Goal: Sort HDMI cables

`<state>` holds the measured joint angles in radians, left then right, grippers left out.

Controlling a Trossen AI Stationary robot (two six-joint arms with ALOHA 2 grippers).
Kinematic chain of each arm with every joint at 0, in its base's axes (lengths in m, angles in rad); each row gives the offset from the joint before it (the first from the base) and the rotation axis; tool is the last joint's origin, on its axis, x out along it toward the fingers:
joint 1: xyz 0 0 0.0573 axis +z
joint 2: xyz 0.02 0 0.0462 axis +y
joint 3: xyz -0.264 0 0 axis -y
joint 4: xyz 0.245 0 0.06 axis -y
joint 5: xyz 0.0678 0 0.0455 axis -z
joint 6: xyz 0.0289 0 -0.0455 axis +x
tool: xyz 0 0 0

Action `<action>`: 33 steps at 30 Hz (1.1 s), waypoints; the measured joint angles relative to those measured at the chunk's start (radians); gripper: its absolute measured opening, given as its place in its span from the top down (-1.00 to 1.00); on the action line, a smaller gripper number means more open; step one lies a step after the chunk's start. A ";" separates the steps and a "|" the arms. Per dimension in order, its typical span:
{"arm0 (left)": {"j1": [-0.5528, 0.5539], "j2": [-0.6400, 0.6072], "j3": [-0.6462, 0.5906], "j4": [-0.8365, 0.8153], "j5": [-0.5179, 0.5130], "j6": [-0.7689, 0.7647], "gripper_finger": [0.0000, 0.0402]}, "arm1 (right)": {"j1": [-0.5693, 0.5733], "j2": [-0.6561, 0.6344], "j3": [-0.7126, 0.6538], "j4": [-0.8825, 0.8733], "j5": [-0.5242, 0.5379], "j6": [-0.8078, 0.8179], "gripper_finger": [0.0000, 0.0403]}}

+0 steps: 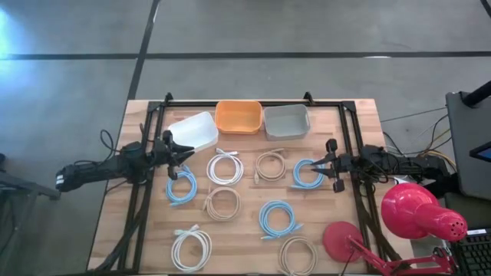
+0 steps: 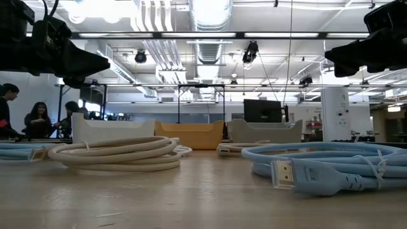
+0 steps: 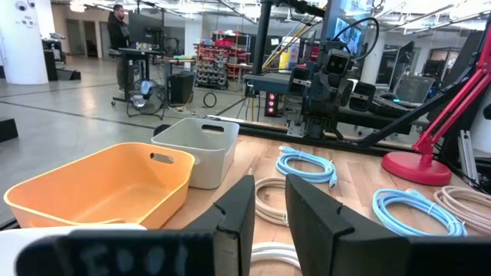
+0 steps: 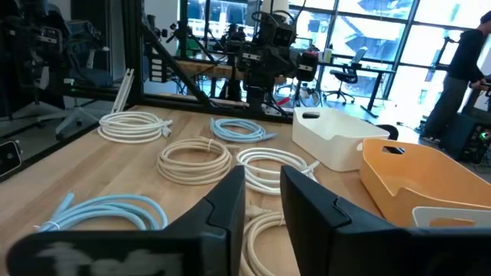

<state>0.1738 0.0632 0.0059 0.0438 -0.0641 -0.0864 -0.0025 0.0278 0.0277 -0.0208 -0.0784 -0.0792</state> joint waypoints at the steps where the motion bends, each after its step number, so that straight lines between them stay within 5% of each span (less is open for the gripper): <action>1: 0.000 0.000 0.000 0.000 0.000 0.000 0.60 | 0.000 0.000 0.000 0.000 0.000 0.000 0.58; 33: 0.000 0.000 0.000 0.000 0.000 0.000 0.60 | 0.000 0.000 0.000 0.000 0.000 0.000 0.57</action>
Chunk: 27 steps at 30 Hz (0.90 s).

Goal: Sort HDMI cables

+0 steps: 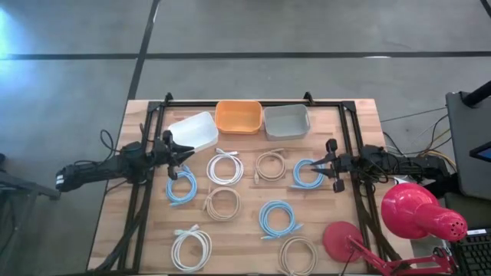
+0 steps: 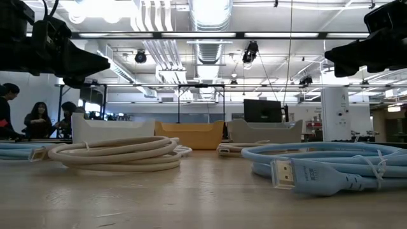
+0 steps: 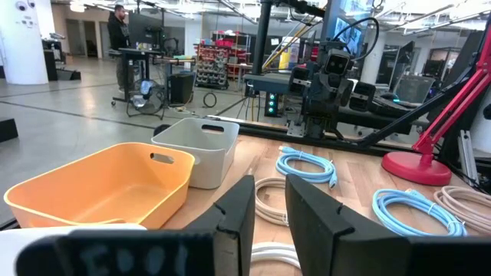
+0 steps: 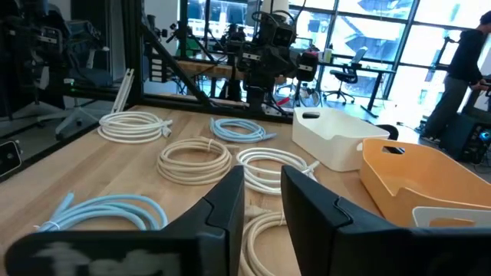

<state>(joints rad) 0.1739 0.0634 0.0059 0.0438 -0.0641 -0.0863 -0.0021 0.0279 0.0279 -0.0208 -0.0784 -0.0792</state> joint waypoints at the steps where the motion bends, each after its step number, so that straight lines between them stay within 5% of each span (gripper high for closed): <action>1: 0.000 0.000 0.000 0.000 0.000 0.000 0.60 | 0.000 0.000 0.000 0.000 0.000 0.000 0.57; 27: 0.000 0.000 0.000 0.000 0.000 0.000 0.60 | 0.000 0.000 0.000 0.000 0.000 0.000 0.61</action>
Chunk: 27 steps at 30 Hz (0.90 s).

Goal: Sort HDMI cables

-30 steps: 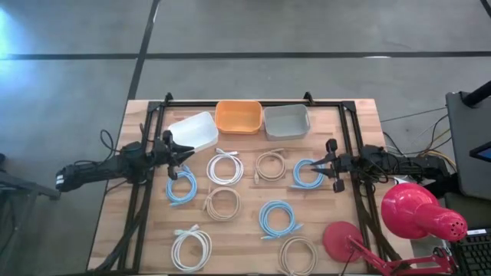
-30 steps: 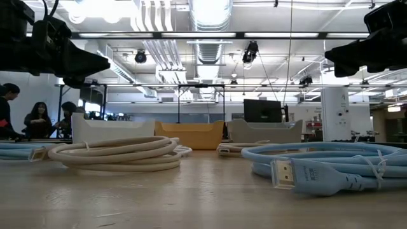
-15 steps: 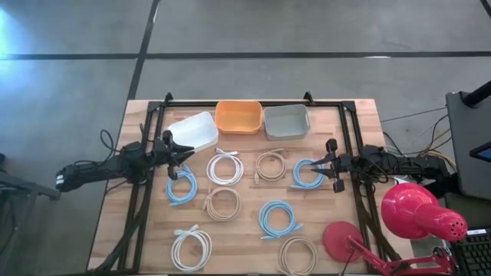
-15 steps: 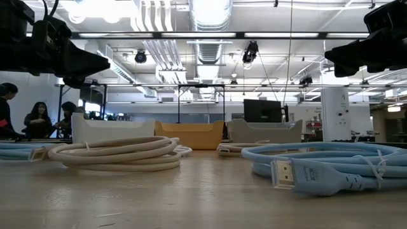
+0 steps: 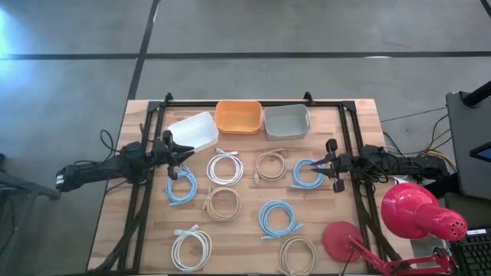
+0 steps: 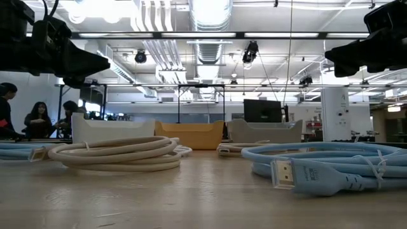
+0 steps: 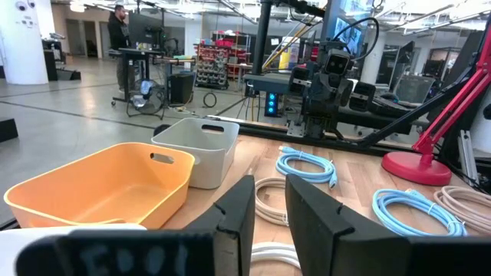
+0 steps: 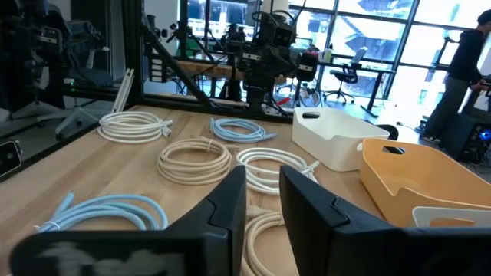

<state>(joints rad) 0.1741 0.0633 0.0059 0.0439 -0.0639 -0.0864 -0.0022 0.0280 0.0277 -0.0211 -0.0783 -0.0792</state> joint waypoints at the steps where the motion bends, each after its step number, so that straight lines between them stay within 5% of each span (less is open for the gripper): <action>1: 0.000 0.000 0.000 0.000 0.000 0.000 0.60 | 0.000 0.000 0.000 0.000 0.000 0.000 0.60; 27: 0.000 0.000 0.000 0.008 0.000 0.000 0.60 | 0.000 0.000 0.000 -0.003 0.001 0.004 0.64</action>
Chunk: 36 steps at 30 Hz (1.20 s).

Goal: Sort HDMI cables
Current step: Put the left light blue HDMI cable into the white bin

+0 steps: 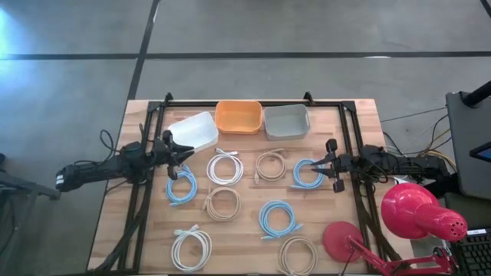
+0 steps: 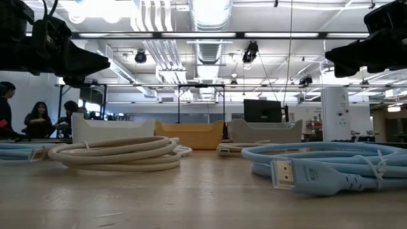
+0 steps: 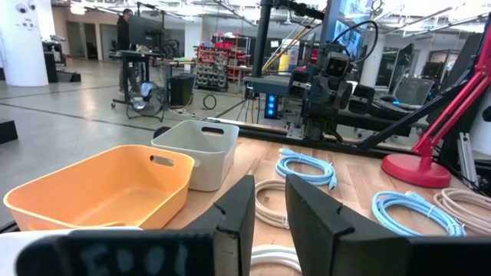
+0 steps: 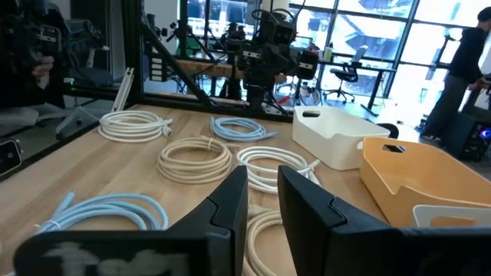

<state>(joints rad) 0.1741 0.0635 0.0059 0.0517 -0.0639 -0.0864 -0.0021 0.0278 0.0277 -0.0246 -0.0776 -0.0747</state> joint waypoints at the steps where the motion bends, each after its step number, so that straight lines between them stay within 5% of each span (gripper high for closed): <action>1: 0.000 0.000 0.000 0.000 0.000 0.000 0.60 | 0.000 0.000 0.000 0.000 0.000 0.007 0.63; 9: 0.000 0.000 0.000 0.000 0.000 -0.023 0.60 | 0.001 0.000 0.000 0.024 -0.004 -0.021 0.57; 14: 0.000 0.000 0.000 0.000 0.000 -0.067 0.57 | 0.002 0.000 0.000 0.191 -0.007 0.006 0.55; 20: 0.000 0.002 0.003 -0.001 -0.003 -0.081 0.28 | 0.002 0.000 0.000 0.360 -0.003 0.179 0.55; 25: 0.000 0.045 0.033 -0.001 -0.008 -0.043 0.00 | 0.002 0.009 0.000 0.365 0.162 0.013 0.56; 28: 0.000 0.093 0.055 -0.002 -0.014 -0.011 -0.09 | 0.002 0.036 0.000 0.365 0.267 0.053 0.56; 36: 0.000 0.247 0.158 -0.016 -0.024 0.004 -0.10 | 0.002 0.187 0.084 0.374 0.241 0.124 0.35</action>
<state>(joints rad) 0.1738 0.3107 0.1635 0.0358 -0.0879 -0.0823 -0.0002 0.2150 0.1118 0.3490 0.1631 0.0494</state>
